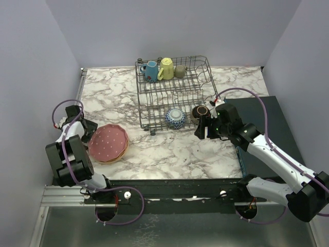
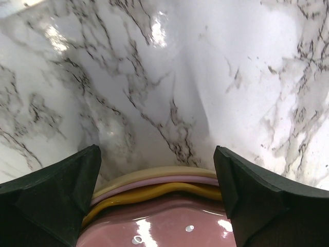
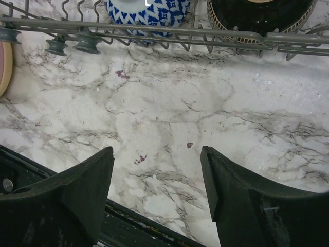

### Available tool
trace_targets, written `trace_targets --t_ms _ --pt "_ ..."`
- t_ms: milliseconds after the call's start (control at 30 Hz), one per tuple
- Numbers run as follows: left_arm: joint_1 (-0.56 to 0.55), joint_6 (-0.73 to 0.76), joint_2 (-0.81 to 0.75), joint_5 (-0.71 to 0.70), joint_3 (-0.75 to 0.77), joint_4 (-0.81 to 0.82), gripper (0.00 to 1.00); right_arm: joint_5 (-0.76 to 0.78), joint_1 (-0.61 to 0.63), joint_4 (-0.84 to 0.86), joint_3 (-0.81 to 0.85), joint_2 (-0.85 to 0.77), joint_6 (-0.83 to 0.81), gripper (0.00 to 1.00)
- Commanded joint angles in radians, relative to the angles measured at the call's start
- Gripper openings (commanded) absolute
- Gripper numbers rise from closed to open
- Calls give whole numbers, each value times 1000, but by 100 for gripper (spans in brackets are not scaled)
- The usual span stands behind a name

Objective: Load the mixed dishes into the dish rack
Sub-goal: Move the plate to the corner of the board.

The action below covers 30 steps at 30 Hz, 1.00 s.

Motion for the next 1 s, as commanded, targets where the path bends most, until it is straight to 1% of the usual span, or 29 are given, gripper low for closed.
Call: trace_targets --t_ms 0,333,533,633,800,967 --pt "-68 -105 -17 141 -56 -47 99 -18 3 6 -10 -24 17 75" --pt "-140 -177 -81 141 -131 -47 99 -61 3 7 -35 -43 62 75" --pt "-215 -237 -137 141 -194 -46 99 -76 3 24 -56 -65 78 75" --pt "-236 -263 -165 178 -217 -47 99 -79 3 23 -59 -68 81 75" --pt "-266 -297 -224 188 -249 -50 99 -85 3 15 -62 -74 94 75" --pt "-321 -334 -265 182 -269 -70 99 -91 3 30 -83 -83 106 75"
